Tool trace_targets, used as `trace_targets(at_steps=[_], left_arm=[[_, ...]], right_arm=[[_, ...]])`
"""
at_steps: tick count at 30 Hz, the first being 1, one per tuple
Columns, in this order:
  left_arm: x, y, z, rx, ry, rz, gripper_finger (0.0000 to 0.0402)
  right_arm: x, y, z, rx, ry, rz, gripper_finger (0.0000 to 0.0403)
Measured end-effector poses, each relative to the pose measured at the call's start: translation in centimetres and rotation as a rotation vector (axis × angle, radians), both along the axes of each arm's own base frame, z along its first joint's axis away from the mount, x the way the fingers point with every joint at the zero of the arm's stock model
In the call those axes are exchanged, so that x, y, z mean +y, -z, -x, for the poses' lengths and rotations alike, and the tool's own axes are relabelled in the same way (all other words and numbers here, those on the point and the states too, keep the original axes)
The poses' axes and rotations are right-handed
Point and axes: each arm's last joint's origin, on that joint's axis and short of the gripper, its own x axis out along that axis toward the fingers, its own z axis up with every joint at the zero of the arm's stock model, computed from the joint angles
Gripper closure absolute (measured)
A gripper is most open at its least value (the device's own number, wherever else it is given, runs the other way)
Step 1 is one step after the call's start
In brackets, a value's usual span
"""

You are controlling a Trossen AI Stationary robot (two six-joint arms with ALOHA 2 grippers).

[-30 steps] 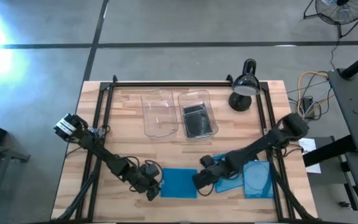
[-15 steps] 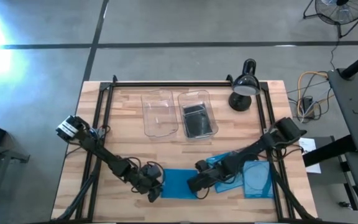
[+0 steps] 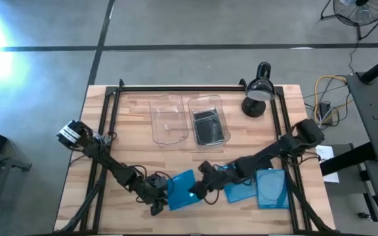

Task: Pick & place jewel cases by type
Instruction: Put the blue CD case into the left transparent bin

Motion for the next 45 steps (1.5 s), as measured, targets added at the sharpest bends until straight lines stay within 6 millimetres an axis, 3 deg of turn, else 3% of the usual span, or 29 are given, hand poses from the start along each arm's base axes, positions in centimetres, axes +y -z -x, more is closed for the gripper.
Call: trace_targets(at_steps=[10, 16, 22, 25, 28, 35, 40, 45], left_arm=[[0.3, 0.0, -0.6, -0.051, -0.043, 0.012, 0.0266], [-0.3, -0.7, -0.1, -0.067, 0.01, 0.007, 0.0266], [-0.7, -2.7, 1.6, -0.06, 0.066, -0.002, 0.0266], [-0.6, -3.8, 3.0, -0.014, 0.021, -0.024, 0.0266], [-0.4, -4.6, 4.4, -0.008, -0.142, -0.014, 0.0266], [2.1, -6.9, 7.1, -0.354, -0.711, 0.236, 0.0266], [4.2, -6.7, 9.3, -0.583, -0.783, 0.525, 0.0266], [5.9, -7.2, 10.1, -0.774, -0.793, 0.657, 0.0266]], right_arm=[[0.0, 1.6, -1.3, 0.056, 0.002, -0.086, 0.0207], [-0.6, 2.2, -0.6, 0.141, 0.021, -0.068, 0.0272], [-1.2, 0.7, -0.4, 0.096, -0.082, -0.005, 0.0381], [-2.3, -1.0, -0.4, 0.044, -0.092, 0.036, 0.0387], [-3.6, -2.8, 0.0, 0.013, -0.091, 0.084, 0.0388], [-5.0, -5.0, 1.1, -0.006, -0.113, 0.147, 0.0389], [-5.3, -7.3, 1.9, -0.092, -0.101, 0.178, 0.0389], [-5.9, -9.1, 2.2, -0.183, -0.032, 0.184, 0.039]])
